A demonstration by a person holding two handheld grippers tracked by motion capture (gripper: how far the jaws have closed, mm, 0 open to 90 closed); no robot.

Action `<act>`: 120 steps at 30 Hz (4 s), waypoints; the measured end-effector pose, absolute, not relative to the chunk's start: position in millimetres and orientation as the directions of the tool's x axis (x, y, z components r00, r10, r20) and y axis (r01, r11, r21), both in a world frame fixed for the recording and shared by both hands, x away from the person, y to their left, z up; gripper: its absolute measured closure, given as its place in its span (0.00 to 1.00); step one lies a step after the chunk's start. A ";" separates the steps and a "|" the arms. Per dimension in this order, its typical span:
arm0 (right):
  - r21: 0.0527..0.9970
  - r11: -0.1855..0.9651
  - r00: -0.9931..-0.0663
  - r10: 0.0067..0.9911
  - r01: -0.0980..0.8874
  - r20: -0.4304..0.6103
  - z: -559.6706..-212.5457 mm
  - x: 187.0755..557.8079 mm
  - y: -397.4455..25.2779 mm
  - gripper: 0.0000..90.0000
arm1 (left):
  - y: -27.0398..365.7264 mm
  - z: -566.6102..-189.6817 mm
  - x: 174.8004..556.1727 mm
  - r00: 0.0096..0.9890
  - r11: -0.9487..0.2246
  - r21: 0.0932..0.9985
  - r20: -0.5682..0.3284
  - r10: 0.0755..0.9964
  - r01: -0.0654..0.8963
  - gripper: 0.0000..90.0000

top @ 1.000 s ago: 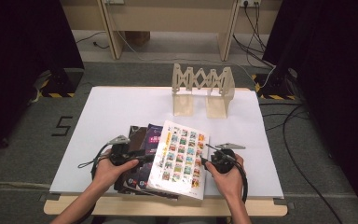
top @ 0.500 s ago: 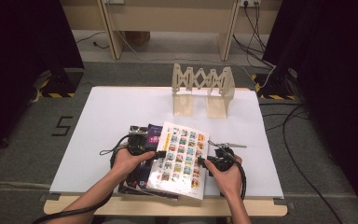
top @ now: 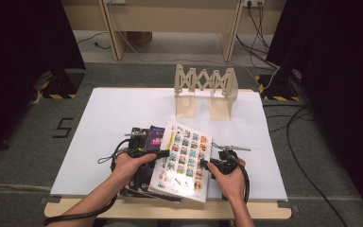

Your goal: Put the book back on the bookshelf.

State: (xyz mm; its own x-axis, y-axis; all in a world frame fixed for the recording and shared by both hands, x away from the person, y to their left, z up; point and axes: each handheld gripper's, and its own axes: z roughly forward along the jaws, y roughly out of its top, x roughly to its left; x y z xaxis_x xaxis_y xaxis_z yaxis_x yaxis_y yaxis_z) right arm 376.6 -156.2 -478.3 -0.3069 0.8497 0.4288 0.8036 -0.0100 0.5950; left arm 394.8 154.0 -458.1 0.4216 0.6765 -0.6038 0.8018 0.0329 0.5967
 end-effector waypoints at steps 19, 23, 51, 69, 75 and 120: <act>0.588 0.016 -0.323 0.848 0.809 0.420 -467.4 398.0 -155.4 0.53 | 175.0 -472.7 390.8 0.384 0.098 0.552 -0.685 0.619 0.828 0.82; 0.579 0.014 -0.329 0.835 0.815 0.442 -465.5 413.0 -149.5 0.52 | 189.8 -478.9 389.7 0.365 0.126 0.551 -0.690 0.626 0.825 0.82; 0.423 -0.078 -0.231 0.741 0.903 0.631 -479.4 476.8 -126.5 0.50 | 201.3 -475.5 404.4 0.401 -0.006 0.539 -0.621 0.674 0.842 0.71; 0.482 -0.046 -0.288 0.750 0.875 0.595 -453.1 480.1 -106.9 0.66 | 206.8 -472.9 410.1 0.448 -0.084 0.534 -0.603 0.660 0.842 0.74; 0.442 -0.088 -0.267 0.687 0.893 0.676 -457.2 485.3 -111.5 0.77 | 209.5 -473.8 411.0 0.440 -0.075 0.524 -0.620 0.649 0.849 0.74; 0.748 -0.111 -0.417 0.773 0.654 0.479 -354.0 440.9 -120.9 0.82 | 279.2 -475.9 363.6 0.369 0.043 0.715 -0.411 0.834 0.698 0.45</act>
